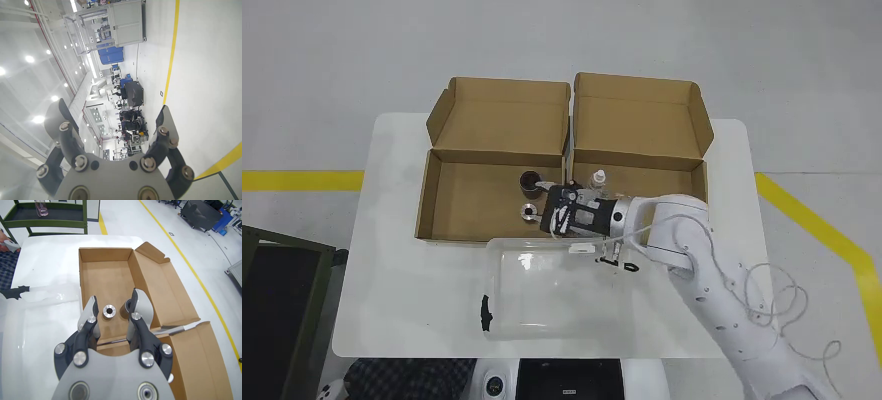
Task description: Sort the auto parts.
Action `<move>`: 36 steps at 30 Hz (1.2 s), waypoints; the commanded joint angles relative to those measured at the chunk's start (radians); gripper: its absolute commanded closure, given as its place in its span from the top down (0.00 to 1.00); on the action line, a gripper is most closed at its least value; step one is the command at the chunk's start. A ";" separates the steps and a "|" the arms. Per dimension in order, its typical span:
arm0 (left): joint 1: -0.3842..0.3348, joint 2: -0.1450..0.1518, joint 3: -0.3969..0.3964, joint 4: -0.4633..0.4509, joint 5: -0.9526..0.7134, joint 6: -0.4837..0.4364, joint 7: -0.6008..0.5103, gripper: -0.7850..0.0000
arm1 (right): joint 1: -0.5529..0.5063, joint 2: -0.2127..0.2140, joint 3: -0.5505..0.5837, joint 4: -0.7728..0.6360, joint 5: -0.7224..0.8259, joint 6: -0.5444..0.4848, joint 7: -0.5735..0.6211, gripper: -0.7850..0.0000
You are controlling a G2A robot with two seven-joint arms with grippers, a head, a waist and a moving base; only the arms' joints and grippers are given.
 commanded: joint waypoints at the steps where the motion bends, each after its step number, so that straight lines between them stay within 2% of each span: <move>1: 0.000 0.000 0.000 0.000 0.000 0.000 0.000 1.00 | -0.065 0.014 0.066 -0.040 -0.015 -0.001 -0.031 0.44; 10: 0.000 0.000 0.000 0.000 0.000 0.000 0.000 1.00 | -0.273 0.060 0.313 -0.134 -0.051 -0.018 -0.171 0.45; 14: 0.000 0.000 0.000 0.000 0.000 0.000 0.000 1.00 | -0.343 0.074 0.401 -0.155 -0.075 -0.031 -0.233 0.49; 17: 0.000 0.000 0.000 0.000 0.000 0.000 0.000 1.00 | -0.394 0.083 0.462 -0.157 -0.085 -0.033 -0.279 0.60; 25: 0.000 0.000 0.000 0.000 0.000 0.000 0.000 1.00 | -0.512 0.101 0.599 -0.146 -0.088 -0.033 -0.394 0.73; 29: 0.000 0.000 0.000 0.000 0.000 0.000 0.000 1.00 | -0.561 0.108 0.654 -0.145 -0.095 -0.035 -0.446 1.00; 36: 0.000 0.000 0.000 0.000 0.000 0.000 0.000 1.00 | -0.634 0.116 0.723 -0.145 -0.101 -0.023 -0.518 1.00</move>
